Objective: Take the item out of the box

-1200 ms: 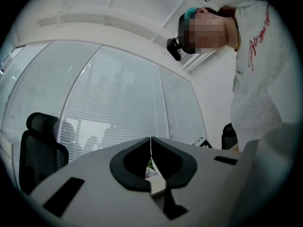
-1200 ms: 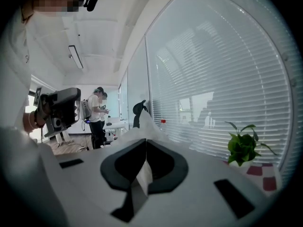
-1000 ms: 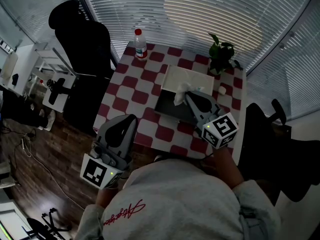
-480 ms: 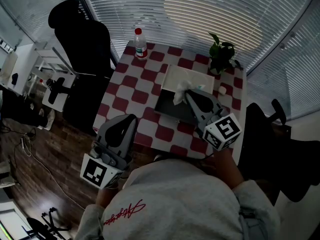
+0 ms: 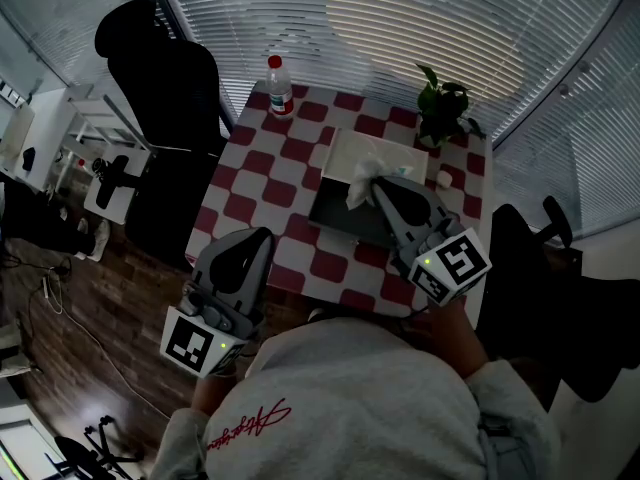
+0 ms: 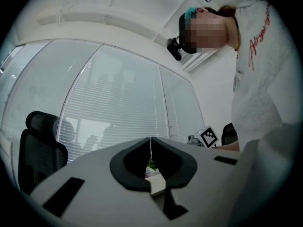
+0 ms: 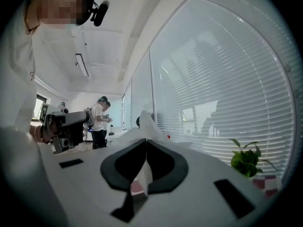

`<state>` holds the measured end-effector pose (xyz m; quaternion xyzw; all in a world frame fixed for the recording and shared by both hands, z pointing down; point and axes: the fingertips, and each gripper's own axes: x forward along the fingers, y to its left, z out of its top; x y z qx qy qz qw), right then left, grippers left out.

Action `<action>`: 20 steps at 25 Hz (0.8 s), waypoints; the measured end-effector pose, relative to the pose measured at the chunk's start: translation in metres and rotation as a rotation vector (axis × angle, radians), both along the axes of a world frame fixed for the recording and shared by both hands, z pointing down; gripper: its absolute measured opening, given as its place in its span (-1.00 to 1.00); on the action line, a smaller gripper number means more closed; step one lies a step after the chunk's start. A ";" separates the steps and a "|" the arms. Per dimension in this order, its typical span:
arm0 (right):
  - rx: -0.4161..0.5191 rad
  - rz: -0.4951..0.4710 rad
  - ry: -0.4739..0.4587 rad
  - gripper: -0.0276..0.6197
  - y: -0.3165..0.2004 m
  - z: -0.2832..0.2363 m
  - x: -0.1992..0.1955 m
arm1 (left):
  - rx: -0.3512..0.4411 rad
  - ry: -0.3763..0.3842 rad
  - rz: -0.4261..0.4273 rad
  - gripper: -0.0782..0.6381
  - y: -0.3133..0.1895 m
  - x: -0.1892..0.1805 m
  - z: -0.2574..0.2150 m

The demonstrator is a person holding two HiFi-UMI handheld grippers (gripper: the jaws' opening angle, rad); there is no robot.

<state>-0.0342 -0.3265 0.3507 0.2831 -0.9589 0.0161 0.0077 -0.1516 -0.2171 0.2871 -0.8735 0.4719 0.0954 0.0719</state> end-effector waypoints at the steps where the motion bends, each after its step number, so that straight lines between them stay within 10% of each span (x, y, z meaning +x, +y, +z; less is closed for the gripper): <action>1: 0.002 0.000 -0.003 -0.87 0.000 -0.002 0.000 | 0.000 0.002 0.001 -0.73 0.000 0.000 -0.001; 20: 0.055 -0.018 -0.079 -0.87 0.017 -0.040 0.005 | -0.016 0.030 0.007 -0.73 -0.005 -0.002 -0.001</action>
